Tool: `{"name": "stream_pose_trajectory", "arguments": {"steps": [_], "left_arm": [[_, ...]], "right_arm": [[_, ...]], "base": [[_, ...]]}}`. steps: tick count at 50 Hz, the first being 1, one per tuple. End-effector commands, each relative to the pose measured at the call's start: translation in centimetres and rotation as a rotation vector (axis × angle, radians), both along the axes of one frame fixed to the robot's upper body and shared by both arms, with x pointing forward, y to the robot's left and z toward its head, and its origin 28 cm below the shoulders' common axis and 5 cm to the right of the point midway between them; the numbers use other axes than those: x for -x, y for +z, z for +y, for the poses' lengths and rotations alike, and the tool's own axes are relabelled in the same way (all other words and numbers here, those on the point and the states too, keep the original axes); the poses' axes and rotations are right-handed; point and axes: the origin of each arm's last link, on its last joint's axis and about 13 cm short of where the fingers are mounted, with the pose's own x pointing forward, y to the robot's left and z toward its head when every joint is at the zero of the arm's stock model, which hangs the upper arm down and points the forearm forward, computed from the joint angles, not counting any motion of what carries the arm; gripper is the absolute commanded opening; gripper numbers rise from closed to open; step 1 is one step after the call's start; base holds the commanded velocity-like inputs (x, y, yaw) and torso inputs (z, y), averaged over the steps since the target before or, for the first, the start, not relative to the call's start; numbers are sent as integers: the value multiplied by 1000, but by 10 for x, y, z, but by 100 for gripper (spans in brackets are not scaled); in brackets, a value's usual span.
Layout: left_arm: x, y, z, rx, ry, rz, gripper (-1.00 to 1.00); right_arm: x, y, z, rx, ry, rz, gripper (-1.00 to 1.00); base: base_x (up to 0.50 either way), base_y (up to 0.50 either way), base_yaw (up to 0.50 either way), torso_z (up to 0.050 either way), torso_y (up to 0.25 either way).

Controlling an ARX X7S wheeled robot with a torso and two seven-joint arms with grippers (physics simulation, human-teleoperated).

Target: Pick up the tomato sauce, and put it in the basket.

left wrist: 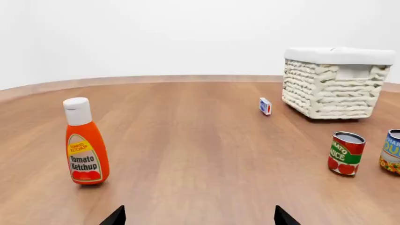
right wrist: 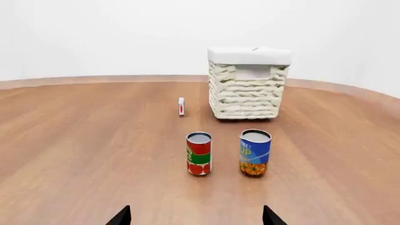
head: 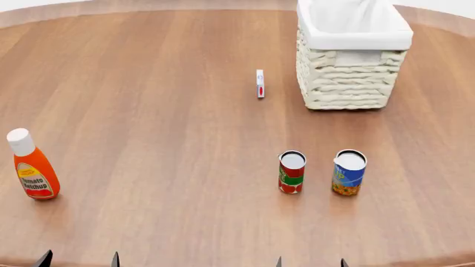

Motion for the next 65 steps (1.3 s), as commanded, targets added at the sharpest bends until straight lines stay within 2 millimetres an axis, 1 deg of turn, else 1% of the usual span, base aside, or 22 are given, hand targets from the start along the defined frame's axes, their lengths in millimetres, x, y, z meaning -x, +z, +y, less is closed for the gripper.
{"name": "stream_pose_trajectory", "arguments": {"steps": [1, 7, 13, 19, 21, 25, 28, 29, 31, 33, 36, 38, 41, 44, 45, 47, 54, 58, 61, 65], "left_arm": [[0, 0, 0, 0, 0, 0, 100], [1, 2, -1, -2, 1, -5, 100], [2, 7, -1, -7, 1, -24, 100], [7, 23, 0, -9, 3, -124, 100], [10, 32, 0, 13, -16, -191, 100], [16, 46, 1, 39, -17, -246, 100], [19, 58, 2, 34, -8, -298, 100], [19, 60, 3, 41, -8, -312, 100], [21, 64, 3, 15, -1, -341, 100], [24, 67, 3, 26, -4, -349, 100], [27, 73, 4, 46, -1, -376, 100], [31, 85, 5, 77, -10, -410, 100], [38, 98, 6, 58, -3, -489, 100], [43, 107, 6, 71, 3, -567, 100], [45, 109, 6, 99, -2, -584, 100], [47, 109, 7, 123, -4, -616, 100], [47, 109, 8, 110, 5, -610, 100], [50, 114, 9, 111, 15, -647, 100], [50, 114, 9, 116, 18, -649, 100], [52, 117, 9, 121, 23, -671, 100]], "right_arm": [[0, 0, 1, 0, 0, 0, 100], [0, 2, 0, 8, 6, -11, 100], [2, 9, 0, 7, 11, -37, 100], [7, 27, 1, 50, 10, -111, 100], [10, 33, 2, 72, 13, -127, 100], [17, 53, 4, 94, 26, -195, 100], [20, 60, 3, 103, 21, -222, 100], [21, 61, 4, 103, 22, -223, 100], [26, 71, 4, 95, 33, -261, 100], [29, 79, 5, 115, 30, -285, 100], [31, 84, 5, 126, 31, -308, 100], [33, 86, 5, 125, 29, -323, 100], [35, 90, 6, 158, 16, -360, 100], [42, 101, 7, 182, 10, -417, 100], [44, 105, 7, 189, 16, -439, 100], [46, 109, 8, 196, 22, -452, 100], [51, 113, 10, 217, 18, -500, 100], [55, 120, 10, 232, 14, -541, 100], [56, 120, 10, 230, 12, -545, 100], [59, 123, 10, 243, 2, -593, 100]], "base": [[0, 0, 0, 0, 0], [0, 0, 0, 0, 0], [0, 0, 0, 0, 0], [0, 0, 0, 0, 0], [0, 0, 0, 0, 0], [0, 0, 0, 0, 0], [0, 0, 0, 0, 0], [0, 0, 0, 0, 0], [0, 0, 0, 0, 0], [0, 0, 0, 0, 0], [0, 0, 0, 0, 0], [0, 0, 0, 0, 0], [0, 0, 0, 0, 0], [0, 0, 0, 0, 0], [0, 0, 0, 0, 0], [0, 0, 0, 0, 0], [0, 0, 0, 0, 0], [0, 0, 0, 0, 0], [0, 0, 0, 0, 0], [0, 0, 0, 0, 0]]}}
